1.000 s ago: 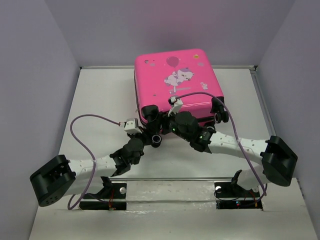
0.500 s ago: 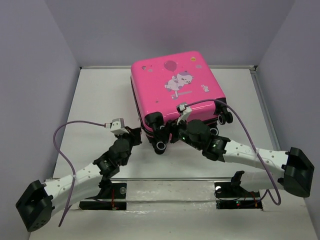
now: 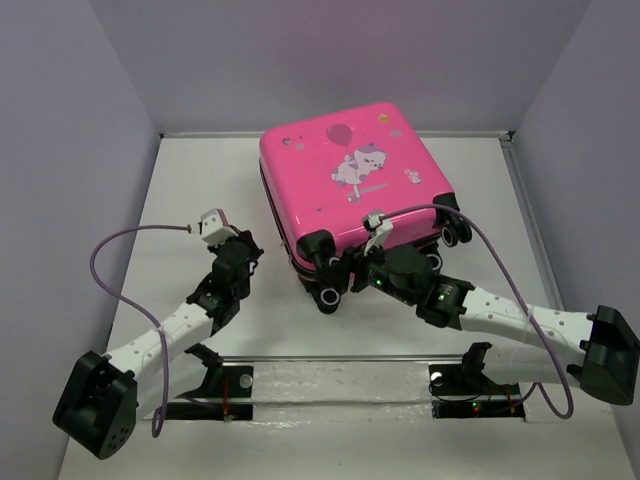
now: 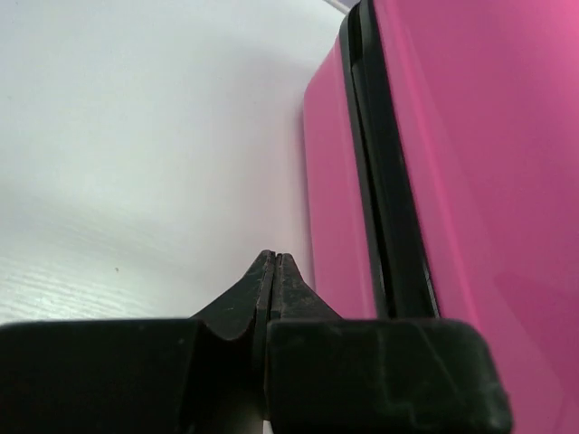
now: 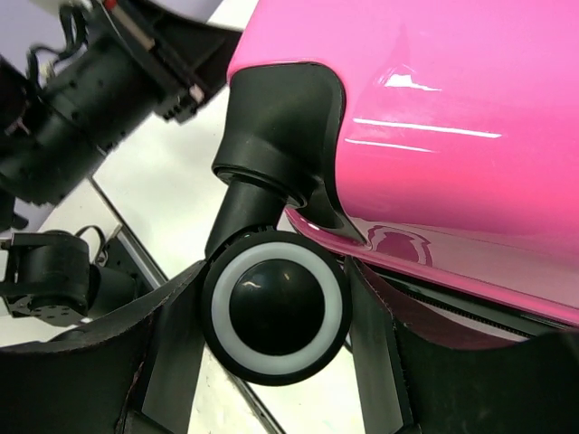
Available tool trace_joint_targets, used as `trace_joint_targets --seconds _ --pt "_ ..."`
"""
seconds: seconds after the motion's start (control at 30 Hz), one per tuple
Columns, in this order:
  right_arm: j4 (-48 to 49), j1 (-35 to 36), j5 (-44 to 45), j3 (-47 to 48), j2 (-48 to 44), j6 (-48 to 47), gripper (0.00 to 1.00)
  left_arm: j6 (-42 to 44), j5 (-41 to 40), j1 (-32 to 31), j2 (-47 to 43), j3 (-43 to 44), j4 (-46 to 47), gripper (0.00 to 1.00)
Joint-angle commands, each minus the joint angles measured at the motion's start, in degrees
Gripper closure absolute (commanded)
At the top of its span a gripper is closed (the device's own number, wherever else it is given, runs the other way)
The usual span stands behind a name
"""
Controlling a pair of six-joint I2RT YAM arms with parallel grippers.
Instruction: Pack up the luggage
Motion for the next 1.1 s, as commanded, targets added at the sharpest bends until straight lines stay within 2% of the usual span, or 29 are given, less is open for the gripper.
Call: trace_joint_targets --seconds 0.0,0.07,0.13,0.17,0.2,0.27,0.3,0.33,0.37,0.4,0.43,0.53,0.67,0.7,0.77,0.8,0.93,1.07 --pt "1.14 0.46 -1.61 1.3 0.8 0.85 0.93 1.49 1.32 1.86 -0.78 6.5 2.9 0.94" --pt "1.22 1.25 -2.4 2.26 2.47 0.67 0.93 0.26 4.93 1.86 -4.11 6.59 2.02 0.94" --pt "2.28 3.35 -2.84 4.28 5.8 0.06 0.93 -0.45 8.1 1.86 -10.35 7.12 -0.52 0.85" --pt "2.72 4.14 -3.8 5.42 7.21 -0.29 0.93 -0.8 10.54 1.86 -12.28 7.56 -1.84 0.78" --pt "2.89 5.8 -3.89 8.04 10.09 -1.17 0.93 -1.41 11.52 1.86 -16.04 9.13 -5.33 0.62" --pt "2.46 7.48 -3.02 11.13 12.48 -2.31 0.89 -1.24 15.12 1.78 -19.05 11.33 -8.69 0.46" --pt "0.98 8.1 -2.23 12.45 13.19 -2.93 0.71 -0.89 16.62 1.86 -21.33 13.78 -10.44 0.31" --pt "0.27 8.63 -0.83 14.55 13.46 -3.19 0.59 0.24 19.15 1.78 -22.05 15.37 -14.29 0.12" --pt "-0.52 8.63 -0.12 15.09 12.94 -3.46 0.48 0.95 19.96 1.86 -23.01 16.95 -16.42 0.01" --pt "-2.19 8.63 0.84 15.36 12.06 -4.24 0.06 1.39 20.67 1.86 -23.29 20.18 -20.88 0.01" --pt "-4.64 8.63 3.29 15.62 9.45 -4.86 0.0 2.7 22.24 1.86 -23.72 21.69 -22.84 0.01" --pt "-9.22 8.63 7.08 15.98 3.73 -8.02 0.0 4.47 25.15 1.78 -24.86 25.31 -28.02 0.01" --pt "-18.18 8.63 15.85 15.37 -9.97 -11.19 0.0 6.4 28.83 1.86 -27.15 27.24 -30.41 0.01" --pt "-20.37 8.63 16.93 14.67 -16.53 -11.89 0.0 7.01 29.28 1.86 -28.03 27.68 -30.5 0.01" --pt "-21.71 8.63 20.52 13.61 -23.59 -13.65 0.0 6.76 28.59 1.86 -28.73 29.26 -30.68 0.01" --pt "-21.98 8.63 21.76 12.13 -30.68 -14.44 0.0 6.84 28.15 1.86 -29.17 30.23 -30.68 0.01" --pt "-21.98 8.63 31.67 7.73 -44.85 -15.06 0.0 7.46 29.63 1.86 -29.62 30.85 -27.7 0.01" --pt "-21.98 8.63 34.69 3.42 -49.73 -13.39 0.0 6.94 31.83 1.86 -28.13 29.36 -24.8 0.01"
